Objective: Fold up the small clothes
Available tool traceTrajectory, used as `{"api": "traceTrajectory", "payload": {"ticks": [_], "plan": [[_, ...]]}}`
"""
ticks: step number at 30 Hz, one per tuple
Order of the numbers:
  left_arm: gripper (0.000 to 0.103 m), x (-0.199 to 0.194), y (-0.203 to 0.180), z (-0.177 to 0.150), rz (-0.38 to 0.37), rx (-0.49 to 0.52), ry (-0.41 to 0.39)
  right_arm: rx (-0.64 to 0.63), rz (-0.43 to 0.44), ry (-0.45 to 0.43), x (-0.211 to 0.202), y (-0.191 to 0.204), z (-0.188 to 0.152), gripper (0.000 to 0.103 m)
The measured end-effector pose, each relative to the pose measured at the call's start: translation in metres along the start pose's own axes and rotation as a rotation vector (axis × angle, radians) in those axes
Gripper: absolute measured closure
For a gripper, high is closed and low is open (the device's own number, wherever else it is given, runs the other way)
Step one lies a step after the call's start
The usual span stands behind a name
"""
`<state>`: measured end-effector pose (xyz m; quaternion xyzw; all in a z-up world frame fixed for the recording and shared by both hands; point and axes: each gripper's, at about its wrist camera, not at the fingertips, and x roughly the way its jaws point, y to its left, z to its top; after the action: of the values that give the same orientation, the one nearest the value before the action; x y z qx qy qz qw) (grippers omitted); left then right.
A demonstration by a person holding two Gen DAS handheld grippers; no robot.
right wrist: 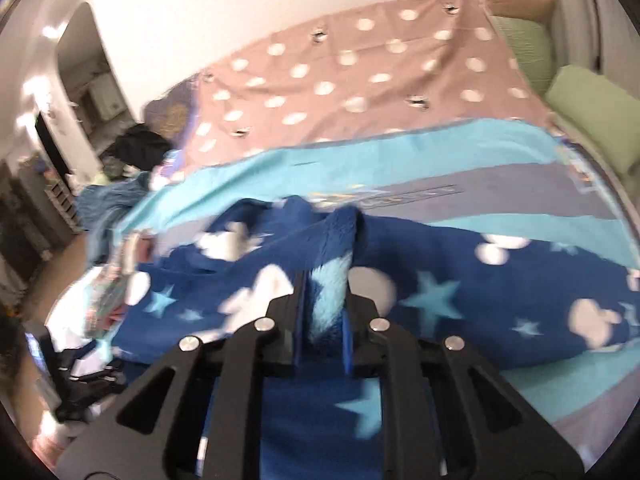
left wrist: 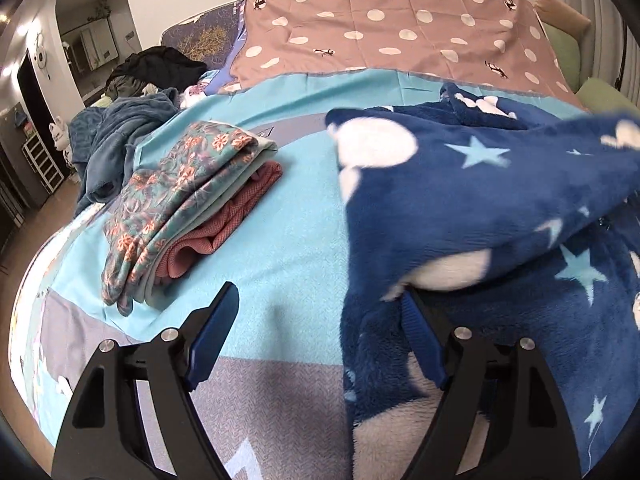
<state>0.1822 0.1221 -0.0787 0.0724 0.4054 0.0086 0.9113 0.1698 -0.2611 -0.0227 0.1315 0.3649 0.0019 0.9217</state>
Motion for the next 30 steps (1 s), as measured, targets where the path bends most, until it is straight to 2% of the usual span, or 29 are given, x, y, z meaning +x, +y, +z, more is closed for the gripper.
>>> {"api": "traceTrajectory", "payload": {"ticks": [2,3,6,8,10,12,14,15,17,18,19,20,21,23,24,26,27,29,30], "plan": [[0.022,-0.002,0.001,-0.001,-0.001,-0.005,-0.002,0.041,-0.055,0.114,0.031,-0.024,-0.013,0.086],[0.022,-0.003,0.001,-0.002,-0.003,-0.007,-0.004,0.082,-0.087,0.161,0.04,-0.037,-0.022,0.081],[0.023,-0.013,0.006,-0.006,-0.033,-0.021,-0.005,0.173,-0.043,0.157,0.033,-0.057,-0.032,0.078],[0.035,-0.026,0.012,-0.005,-0.088,-0.057,-0.013,0.145,-0.017,0.127,0.018,-0.052,-0.03,0.075],[0.069,-0.044,0.017,0.007,-0.197,-0.116,-0.058,0.087,0.041,0.093,0.007,-0.036,-0.022,0.075],[0.08,-0.056,0.016,0.025,-0.288,-0.156,-0.116,0.035,0.145,0.081,0.005,-0.017,-0.017,0.075],[0.08,-0.057,0.003,0.042,-0.335,-0.143,-0.141,0.004,0.225,0.096,0.01,-0.001,-0.017,0.075],[0.08,-0.048,-0.01,0.052,-0.34,-0.114,-0.135,-0.007,0.232,0.113,0.015,0.007,-0.022,0.075],[0.08,-0.019,-0.035,0.059,-0.306,-0.057,-0.061,-0.02,0.156,0.226,0.045,0.016,-0.038,0.075],[0.08,0.006,-0.049,0.057,-0.263,-0.034,0.021,-0.015,0.127,0.274,0.06,0.012,-0.049,0.077],[0.079,0.033,-0.06,0.05,-0.241,-0.025,0.095,-0.009,0.157,0.222,0.061,0.008,-0.056,0.077],[0.079,0.038,-0.066,0.043,-0.231,-0.017,0.042,-0.004,0.179,0.196,0.058,0.005,-0.058,0.077],[0.079,0.038,-0.069,0.042,-0.215,-0.001,0.028,0.012,0.21,0.191,0.055,-0.001,-0.059,0.077],[0.078,0.035,-0.072,0.045,-0.204,0.007,0.029,0.051,0.247,0.209,0.049,-0.01,-0.06,0.077],[0.078,0.037,-0.072,0.045,-0.207,0.005,0.03,0.094,0.261,0.21,0.042,-0.02,-0.058,0.081],[0.078,0.038,-0.072,0.044,-0.219,-0.005,0.025,0.163,0.263,0.175,0.026,-0.038,-0.053,0.082],[0.078,0.037,-0.071,0.044,-0.218,-0.005,0.022,0.203,0.249,0.119,0.009,-0.057,-0.05,0.08],[0.078,0.038,-0.074,0.044,-0.211,0.0,0.017,0.267,0.193,0.03,-0.012,-0.09,-0.043,0.069],[0.078,0.039,-0.075,0.044,-0.207,0.003,0.016,0.343,0.138,-0.023,-0.027,-0.123,-0.044,0.057]]}}
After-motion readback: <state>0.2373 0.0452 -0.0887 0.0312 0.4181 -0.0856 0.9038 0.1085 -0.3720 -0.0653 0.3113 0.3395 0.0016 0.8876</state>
